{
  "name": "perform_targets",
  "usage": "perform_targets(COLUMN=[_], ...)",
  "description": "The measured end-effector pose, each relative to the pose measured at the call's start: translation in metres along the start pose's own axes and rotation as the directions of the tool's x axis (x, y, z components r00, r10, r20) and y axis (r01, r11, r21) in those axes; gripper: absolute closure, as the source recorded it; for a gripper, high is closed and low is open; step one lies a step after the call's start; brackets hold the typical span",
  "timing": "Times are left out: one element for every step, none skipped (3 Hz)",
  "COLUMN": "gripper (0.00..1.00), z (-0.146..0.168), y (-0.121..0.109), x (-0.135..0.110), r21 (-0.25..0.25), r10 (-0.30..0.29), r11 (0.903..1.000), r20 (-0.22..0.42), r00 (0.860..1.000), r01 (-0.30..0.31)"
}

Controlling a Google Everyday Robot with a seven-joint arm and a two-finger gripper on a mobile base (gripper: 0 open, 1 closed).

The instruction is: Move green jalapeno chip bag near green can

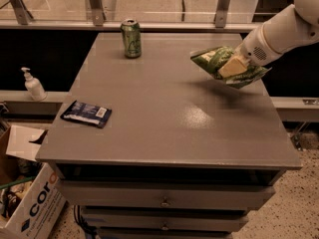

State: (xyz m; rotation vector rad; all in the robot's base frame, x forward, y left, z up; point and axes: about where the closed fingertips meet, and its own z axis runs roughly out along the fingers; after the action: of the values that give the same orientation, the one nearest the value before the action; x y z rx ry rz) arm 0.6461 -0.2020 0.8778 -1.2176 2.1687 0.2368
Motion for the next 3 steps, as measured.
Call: perform_targets(gripper=[1.0,1.0,1.0], z=[0.005,0.009,0.034], y=[0.001,0.002,-0.014], x=[-0.025,-0.04,-0.077], r21=[0.015,0.025,0.072], r10=[-0.017,-0.028,-0.074], r11=[0.9998,0.9993,0.9951], r20=[0.041,0.065,0.096], r00=[0.999,0.997,0.993], r01=[0.016,0.027,0.067])
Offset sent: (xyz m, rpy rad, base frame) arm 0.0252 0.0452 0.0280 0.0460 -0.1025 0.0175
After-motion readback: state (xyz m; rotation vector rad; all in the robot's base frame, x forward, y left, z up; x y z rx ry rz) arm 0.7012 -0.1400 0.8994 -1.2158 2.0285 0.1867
